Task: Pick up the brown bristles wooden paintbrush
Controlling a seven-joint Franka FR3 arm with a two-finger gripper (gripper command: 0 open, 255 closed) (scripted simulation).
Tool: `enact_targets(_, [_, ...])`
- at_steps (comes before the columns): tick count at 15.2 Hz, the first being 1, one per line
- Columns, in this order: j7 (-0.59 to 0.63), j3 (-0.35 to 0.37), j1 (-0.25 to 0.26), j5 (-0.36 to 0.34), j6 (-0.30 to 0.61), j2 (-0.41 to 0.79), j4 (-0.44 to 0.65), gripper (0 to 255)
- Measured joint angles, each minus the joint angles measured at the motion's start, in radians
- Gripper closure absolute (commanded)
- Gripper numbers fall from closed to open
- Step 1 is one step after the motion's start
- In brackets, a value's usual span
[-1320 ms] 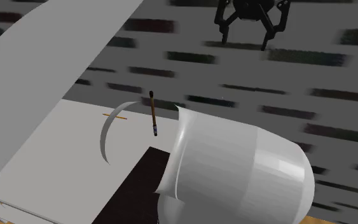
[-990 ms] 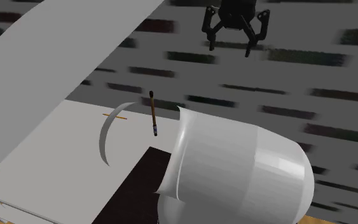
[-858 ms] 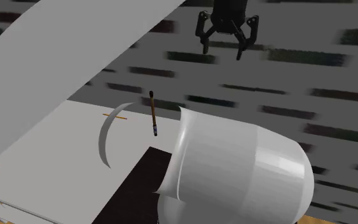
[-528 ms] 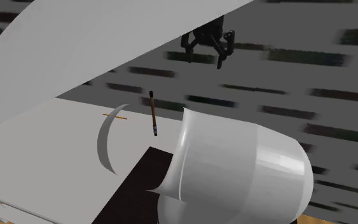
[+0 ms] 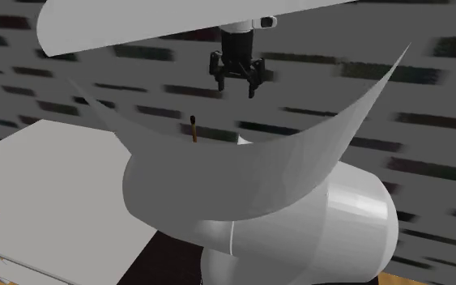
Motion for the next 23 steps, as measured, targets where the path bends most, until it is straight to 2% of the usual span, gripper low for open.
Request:
enact_targets(6, [0.158, 0.096, 0.008, -0.065, 0.147, 0.214, 0.071, 0])
enact_targets(12, [0.359, 0.152, 0.039, -0.215, 0.221, 0.450, 0.220, 0])
enact_targets(19, [0.565, 0.120, 0.148, -0.402, 0.248, 0.736, 0.445, 0])
enact_targets(23, [0.633, 0.092, 0.213, -0.460, 0.241, 0.860, 0.567, 0])
